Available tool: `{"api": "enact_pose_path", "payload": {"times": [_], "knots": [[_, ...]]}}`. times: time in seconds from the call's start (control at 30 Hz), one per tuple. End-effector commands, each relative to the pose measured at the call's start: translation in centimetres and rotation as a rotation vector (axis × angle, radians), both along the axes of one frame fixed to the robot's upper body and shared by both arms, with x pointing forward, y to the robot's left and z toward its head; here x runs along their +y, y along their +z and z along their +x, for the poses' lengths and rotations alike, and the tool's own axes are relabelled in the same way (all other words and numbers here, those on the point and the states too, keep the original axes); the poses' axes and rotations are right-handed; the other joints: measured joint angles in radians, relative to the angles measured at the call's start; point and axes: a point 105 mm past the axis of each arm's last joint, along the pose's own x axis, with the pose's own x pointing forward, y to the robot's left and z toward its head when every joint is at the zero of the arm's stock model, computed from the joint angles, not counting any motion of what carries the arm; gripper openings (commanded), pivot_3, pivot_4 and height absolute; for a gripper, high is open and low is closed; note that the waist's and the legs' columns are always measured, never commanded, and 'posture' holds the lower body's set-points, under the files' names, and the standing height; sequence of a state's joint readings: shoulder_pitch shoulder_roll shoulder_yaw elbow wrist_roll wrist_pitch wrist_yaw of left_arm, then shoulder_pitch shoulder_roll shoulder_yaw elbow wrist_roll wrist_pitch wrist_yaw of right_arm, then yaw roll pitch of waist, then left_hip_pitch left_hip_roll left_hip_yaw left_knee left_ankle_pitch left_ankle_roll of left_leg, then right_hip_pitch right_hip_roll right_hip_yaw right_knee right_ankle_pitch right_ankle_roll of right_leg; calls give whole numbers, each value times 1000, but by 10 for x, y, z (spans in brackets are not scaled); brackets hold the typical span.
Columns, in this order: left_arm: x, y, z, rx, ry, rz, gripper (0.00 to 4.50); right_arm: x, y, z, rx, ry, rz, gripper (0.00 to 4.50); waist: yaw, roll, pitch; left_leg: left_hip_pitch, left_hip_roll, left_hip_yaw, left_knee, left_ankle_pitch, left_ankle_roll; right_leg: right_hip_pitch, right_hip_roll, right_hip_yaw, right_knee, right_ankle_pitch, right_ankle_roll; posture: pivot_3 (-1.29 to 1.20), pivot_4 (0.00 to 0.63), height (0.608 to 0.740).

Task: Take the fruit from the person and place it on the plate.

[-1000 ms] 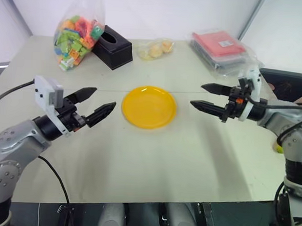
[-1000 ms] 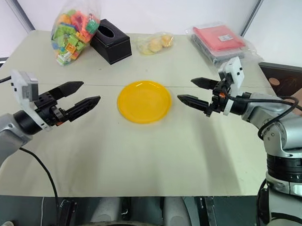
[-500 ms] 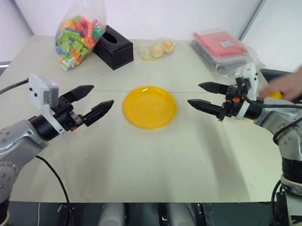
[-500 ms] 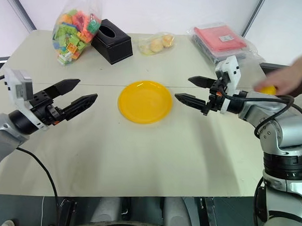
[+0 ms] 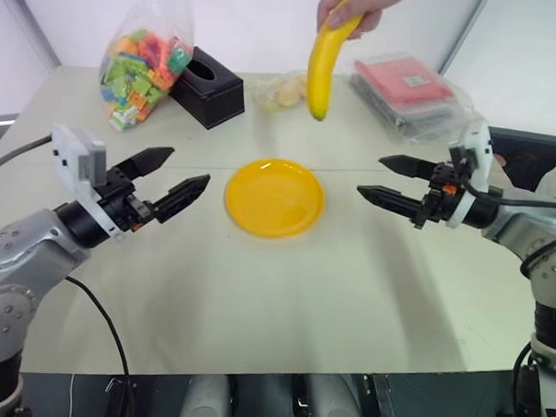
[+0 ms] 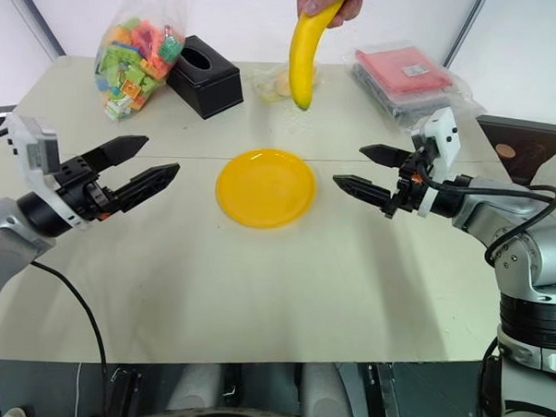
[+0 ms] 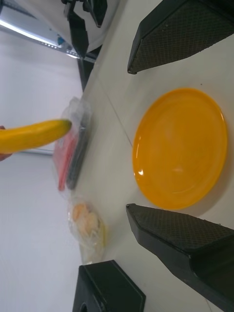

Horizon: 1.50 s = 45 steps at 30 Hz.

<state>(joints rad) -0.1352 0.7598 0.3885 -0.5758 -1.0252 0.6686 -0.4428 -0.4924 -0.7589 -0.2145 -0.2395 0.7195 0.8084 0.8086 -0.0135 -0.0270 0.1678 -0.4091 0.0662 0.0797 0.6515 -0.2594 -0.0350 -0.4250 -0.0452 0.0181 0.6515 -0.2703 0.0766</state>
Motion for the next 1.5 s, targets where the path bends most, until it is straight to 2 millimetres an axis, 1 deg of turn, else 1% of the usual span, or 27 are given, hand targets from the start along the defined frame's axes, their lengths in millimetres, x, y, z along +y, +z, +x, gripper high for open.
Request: {"api": "enact_pose_path", "payload": {"times": [0.03,0.1,0.2,0.27,0.33,0.47,0.57,0.67,0.8,0.87,1.1,1.3,1.4,1.5], "knots": [[1,7,1,-62,23,27,4500,-3,24,17,-98,-125,49,4463,-2,0,0,0,0,0,0,0,0,0,0,0,0,0,0,0,150,740],[2,11,3,-84,36,11,4500,-2,30,30,-72,-189,121,4463,-2,0,0,0,0,0,0,0,0,0,0,0,1,0,0,0,150,740],[-1,16,3,-108,26,0,4500,8,37,43,-18,-222,198,4463,-1,0,0,0,0,0,0,0,0,0,0,0,1,0,0,0,150,740],[-5,17,2,-111,2,-7,4500,12,36,57,48,-276,240,4463,0,0,0,0,0,0,0,0,0,0,0,0,1,0,0,0,150,740],[-8,16,1,-106,-17,-5,4500,17,36,63,74,-285,262,4463,1,0,0,0,0,0,0,0,0,0,0,0,1,0,0,0,150,740],[-19,19,-5,-99,-87,-38,4500,35,46,69,102,-238,315,4463,0,0,0,-1,0,1,0,0,0,0,-1,0,1,0,0,0,150,740],[-22,21,-7,-100,-112,-40,4500,48,56,72,86,-196,328,4463,-1,0,0,-1,0,1,0,0,0,-1,0,0,2,0,0,0,150,740],[-21,22,-7,-102,-108,-37,4500,54,64,76,72,-189,333,4463,-1,0,0,-1,0,0,0,0,0,-1,0,0,2,0,0,0,150,740],[-22,20,-6,-100,-97,-37,4500,59,81,83,54,-186,360,4463,-2,0,0,-1,0,0,0,0,0,-1,0,0,2,0,0,0,150,740],[-22,19,-6,-97,-95,-38,4500,66,85,87,48,-179,363,4463,-2,0,0,-1,0,1,0,0,0,-1,0,0,2,0,0,0,150,740],[-20,19,-5,-102,-72,-32,4500,90,89,95,46,-128,380,4463,-3,0,0,-1,0,1,-1,0,0,-1,0,0,2,0,0,0,150,740],[-19,17,-6,-104,-49,-25,4500,99,86,102,51,-120,380,4463,-3,0,0,-1,0,1,-1,0,0,-1,-1,0,1,0,0,0,150,740],[-18,17,-7,-106,-38,-24,4500,101,85,103,53,-110,390,3654,-3,0,0,-1,0,1,-1,0,0,-1,-1,0,1,0,0,0,150,740],[-17,17,-8,-107,-31,-24,4500,103,86,103,51,-100,393,2208,-3,0,0,-1,0,1,-1,0,0,-1,-1,-1,1,0,0,0,150,740]]}}
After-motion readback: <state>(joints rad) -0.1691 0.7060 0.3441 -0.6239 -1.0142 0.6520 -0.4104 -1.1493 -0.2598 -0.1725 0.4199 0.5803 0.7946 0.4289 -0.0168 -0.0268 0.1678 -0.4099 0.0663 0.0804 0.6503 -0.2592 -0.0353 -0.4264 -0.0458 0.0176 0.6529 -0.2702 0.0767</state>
